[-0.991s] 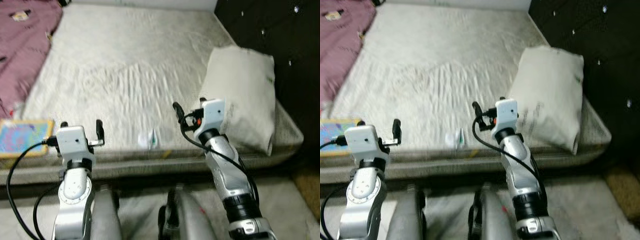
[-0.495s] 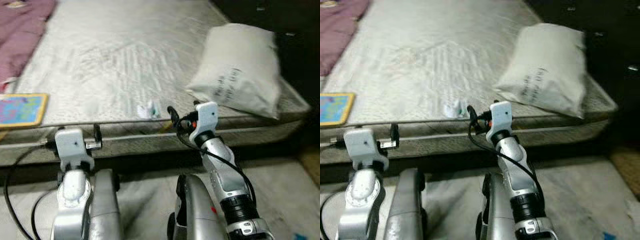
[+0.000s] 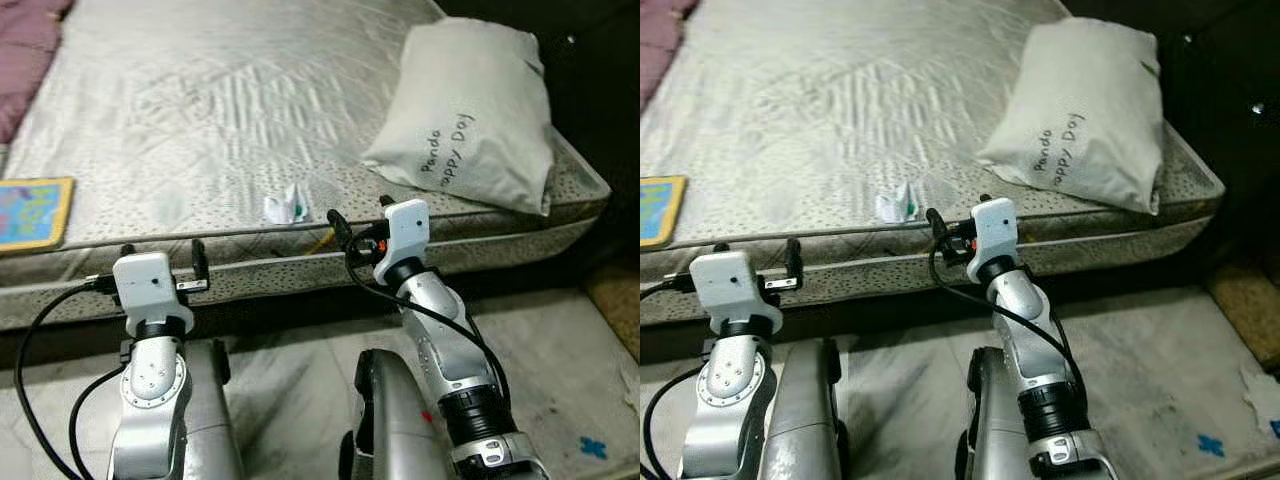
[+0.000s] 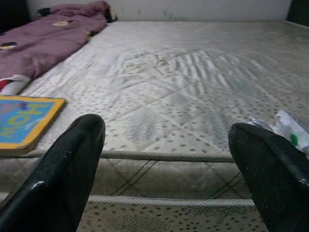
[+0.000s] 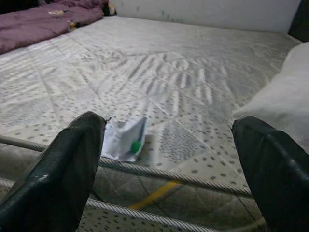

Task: Clean up the room

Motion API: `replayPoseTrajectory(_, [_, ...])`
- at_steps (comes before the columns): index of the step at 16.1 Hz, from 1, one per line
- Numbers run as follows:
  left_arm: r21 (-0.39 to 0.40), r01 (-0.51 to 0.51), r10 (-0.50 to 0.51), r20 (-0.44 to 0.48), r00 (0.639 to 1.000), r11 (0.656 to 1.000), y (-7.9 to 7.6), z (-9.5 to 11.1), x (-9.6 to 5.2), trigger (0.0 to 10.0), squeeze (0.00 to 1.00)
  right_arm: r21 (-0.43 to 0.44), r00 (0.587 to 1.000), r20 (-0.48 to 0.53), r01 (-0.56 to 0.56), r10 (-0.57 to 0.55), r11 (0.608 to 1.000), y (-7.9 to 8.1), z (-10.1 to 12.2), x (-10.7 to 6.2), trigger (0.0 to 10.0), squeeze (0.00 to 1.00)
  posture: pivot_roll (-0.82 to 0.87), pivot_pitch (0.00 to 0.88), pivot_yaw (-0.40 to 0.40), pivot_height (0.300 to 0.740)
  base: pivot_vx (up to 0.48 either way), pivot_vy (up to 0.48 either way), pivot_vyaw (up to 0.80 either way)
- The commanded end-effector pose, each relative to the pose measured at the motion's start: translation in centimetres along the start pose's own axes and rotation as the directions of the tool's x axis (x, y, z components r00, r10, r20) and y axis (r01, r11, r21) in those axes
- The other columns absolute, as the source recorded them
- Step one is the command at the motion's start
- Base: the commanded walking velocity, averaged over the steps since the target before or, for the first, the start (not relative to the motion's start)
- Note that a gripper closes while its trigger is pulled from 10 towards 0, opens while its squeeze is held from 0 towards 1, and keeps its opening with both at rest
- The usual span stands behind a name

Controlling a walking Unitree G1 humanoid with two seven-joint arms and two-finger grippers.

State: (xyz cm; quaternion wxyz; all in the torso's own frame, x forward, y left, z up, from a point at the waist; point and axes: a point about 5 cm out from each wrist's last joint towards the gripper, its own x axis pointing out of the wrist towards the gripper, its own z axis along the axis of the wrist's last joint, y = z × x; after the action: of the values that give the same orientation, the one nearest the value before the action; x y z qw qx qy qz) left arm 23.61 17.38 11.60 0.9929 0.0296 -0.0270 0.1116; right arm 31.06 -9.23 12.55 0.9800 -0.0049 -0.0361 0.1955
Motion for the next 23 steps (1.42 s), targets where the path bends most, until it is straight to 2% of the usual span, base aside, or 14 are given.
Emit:
replayPoseTrajectory(1, [0.002, -0.006, 0.006, 0.003, 1.0, 1.0, 0.02, 0.21, -0.07, 10.0, 0.0, -0.02, 1.0, 0.015, -0.005, 0.005, 1.0, -0.07, 0.45, 0.11, 10.0, 0.0, 0.02, 0.133, -0.094, 0.545, 0.0, 0.0, 0.0])
replayPoseTrajectory(3, [0.001, 0.001, -0.001, 0.004, 1.0, 1.0, -0.04, 0.24, -0.09, 10.0, 0.0, -0.043, 0.999, 0.017, -0.028, 0.029, 0.999, 0.31, 0.44, 0.02, 10.0, 0.0, 0.02, 0.137, -0.095, 0.545, 0.0, 0.0, 0.61])
replayPoseTrajectory(4, [-0.001, 0.002, -0.002, 0.002, 1.0, 1.0, -0.03, 0.24, -0.09, 10.0, 0.0, -0.017, 1.0, 0.018, -0.021, 0.021, 1.0, 0.21, 0.42, 0.02, 10.0, 0.0, 0.02, 0.138, -0.095, 0.545, 0.0, 0.0, 0.0])
replayPoseTrajectory(8, [-0.007, 0.008, -0.008, 0.001, 1.0, 1.0, -0.06, 0.21, -0.06, 10.0, 0.0, -0.009, 1.0, 0.016, -0.015, 0.015, 1.0, 0.09, 0.38, 0.03, 10.0, 0.0, 0.02, 0.139, -0.093, 0.545, 0.0, 0.0, 0.0])
replayPoseTrajectory(11, [-0.02, 0.038, -0.037, 0.019, 0.999, 0.999, -0.34, 0.44, -0.06, 10.0, 0.0, -0.036, 0.999, 0.021, -0.028, 0.028, 0.999, 0.29, 0.45, 0.02, 10.0, 0.0, 0.02, 0.139, -0.091, 0.545, 0.0, 0.0, 0.0])
replayPoseTrajectory(14, [-0.02, 0.042, -0.042, 0.019, 0.999, 0.999, -0.35, 0.48, 0.0, 10.0, 0.0, -0.042, 0.999, 0.031, -0.035, 0.036, 0.999, 0.36, 0.6, 0.04, 10.0, 0.0, 0.01, 0.141, -0.091, 0.545, 0.263, 0.0, 0.14])
replayPoseTrajectory(18, [-0.021, 0.046, -0.045, 0.019, 0.999, 0.999, -0.38, 0.48, 0.08, 10.0, 0.0, -0.04, 0.999, 0.03, -0.035, 0.036, 0.999, 0.36, 0.59, 0.08, 10.0, 0.0, 0.01, 0.142, -0.092, 0.545, 0.302, 0.0, 0.68])
replayPoseTrajectory(23, [-0.022, 0.051, -0.051, 0.016, 0.999, 0.998, -0.44, 0.44, 0.05, 10.0, 0.0, -0.033, 0.999, 0.023, -0.027, 0.028, 0.999, 0.25, 0.48, 0.08, 10.0, 0.0, 0.01, 0.142, -0.091, 0.545, 0.296, 0.0, 0.0])
